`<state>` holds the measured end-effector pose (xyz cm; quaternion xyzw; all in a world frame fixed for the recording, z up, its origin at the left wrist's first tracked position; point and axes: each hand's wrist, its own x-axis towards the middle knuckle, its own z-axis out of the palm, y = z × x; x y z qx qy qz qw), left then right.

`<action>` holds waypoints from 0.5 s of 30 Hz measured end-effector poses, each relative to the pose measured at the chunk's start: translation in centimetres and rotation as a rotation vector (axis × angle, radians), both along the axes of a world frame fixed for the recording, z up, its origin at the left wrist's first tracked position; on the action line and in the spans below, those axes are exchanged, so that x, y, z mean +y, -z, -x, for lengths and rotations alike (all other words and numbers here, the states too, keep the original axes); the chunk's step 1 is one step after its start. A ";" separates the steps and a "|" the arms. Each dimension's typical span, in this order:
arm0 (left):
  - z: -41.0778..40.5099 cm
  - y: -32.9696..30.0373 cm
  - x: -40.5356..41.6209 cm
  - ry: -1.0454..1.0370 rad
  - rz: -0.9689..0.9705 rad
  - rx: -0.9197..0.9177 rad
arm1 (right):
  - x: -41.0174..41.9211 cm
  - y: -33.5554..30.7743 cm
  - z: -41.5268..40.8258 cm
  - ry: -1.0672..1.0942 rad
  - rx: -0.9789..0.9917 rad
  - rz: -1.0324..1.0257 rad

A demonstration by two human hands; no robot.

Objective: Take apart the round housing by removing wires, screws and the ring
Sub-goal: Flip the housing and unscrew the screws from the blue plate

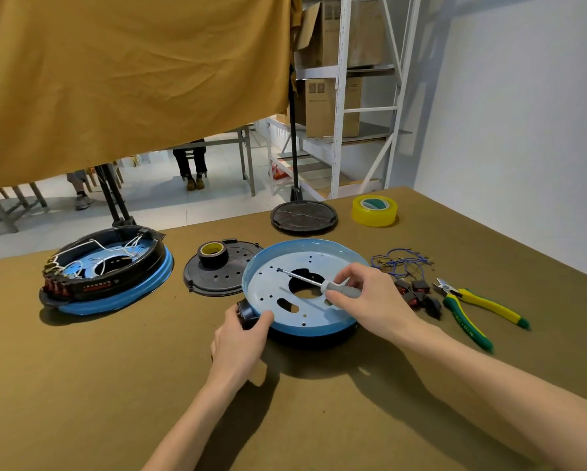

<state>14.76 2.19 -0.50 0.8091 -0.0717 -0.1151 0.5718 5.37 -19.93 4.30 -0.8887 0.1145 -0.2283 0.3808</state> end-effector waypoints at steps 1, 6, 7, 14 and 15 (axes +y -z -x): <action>-0.2 -0.1 0.0 -0.005 0.060 0.021 | 0.0 0.0 0.3 -0.010 -0.008 -0.034; -0.8 0.2 0.9 0.064 0.307 -0.045 | 0.0 -0.7 1.3 -0.075 -0.034 -0.129; -0.9 0.0 0.9 0.090 0.328 -0.038 | 0.1 -0.8 1.4 -0.090 -0.042 -0.152; -2.8 -1.4 0.9 0.256 0.403 0.320 | 0.7 -0.8 1.2 -0.125 -0.038 -0.174; -3.2 -1.5 0.9 0.260 0.391 0.319 | 0.8 -0.7 1.2 -0.111 -0.028 -0.185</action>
